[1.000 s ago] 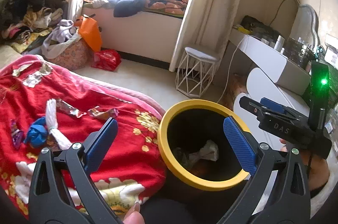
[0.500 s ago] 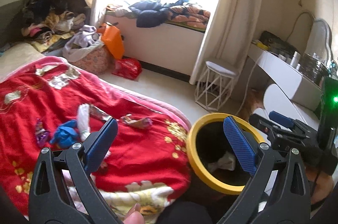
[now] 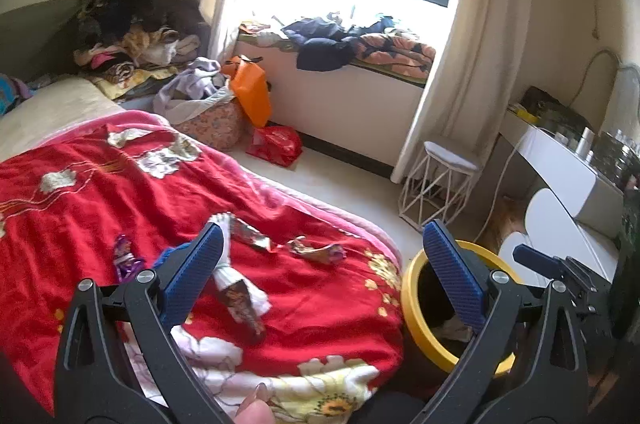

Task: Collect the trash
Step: 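Move both open grippers back over the bedspread toward the blue bag, then close the left gripper on the blue crumpled bag while the right gripper grasps the brown chocolate wrapper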

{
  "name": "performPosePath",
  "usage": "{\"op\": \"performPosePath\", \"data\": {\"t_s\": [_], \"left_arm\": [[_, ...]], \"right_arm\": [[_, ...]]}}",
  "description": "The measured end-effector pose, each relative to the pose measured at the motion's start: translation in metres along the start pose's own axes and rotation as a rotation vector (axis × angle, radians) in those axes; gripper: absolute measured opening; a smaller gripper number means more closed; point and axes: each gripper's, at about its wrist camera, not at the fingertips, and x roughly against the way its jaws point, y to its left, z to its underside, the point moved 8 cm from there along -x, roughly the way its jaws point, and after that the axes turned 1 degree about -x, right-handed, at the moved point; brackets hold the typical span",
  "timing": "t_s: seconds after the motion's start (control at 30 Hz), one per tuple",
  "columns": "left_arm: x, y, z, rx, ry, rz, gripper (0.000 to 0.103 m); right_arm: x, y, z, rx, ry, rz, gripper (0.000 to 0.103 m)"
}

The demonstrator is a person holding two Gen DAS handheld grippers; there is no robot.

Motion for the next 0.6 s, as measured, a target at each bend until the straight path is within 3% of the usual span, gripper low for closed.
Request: {"op": "performPosePath", "data": {"t_s": [0.6], "left_arm": [[0.007, 0.058, -0.007, 0.064, -0.020, -0.098, 0.092]], "right_arm": [[-0.015, 0.068, 0.004, 0.114, 0.010, -0.110, 0.083]]}}
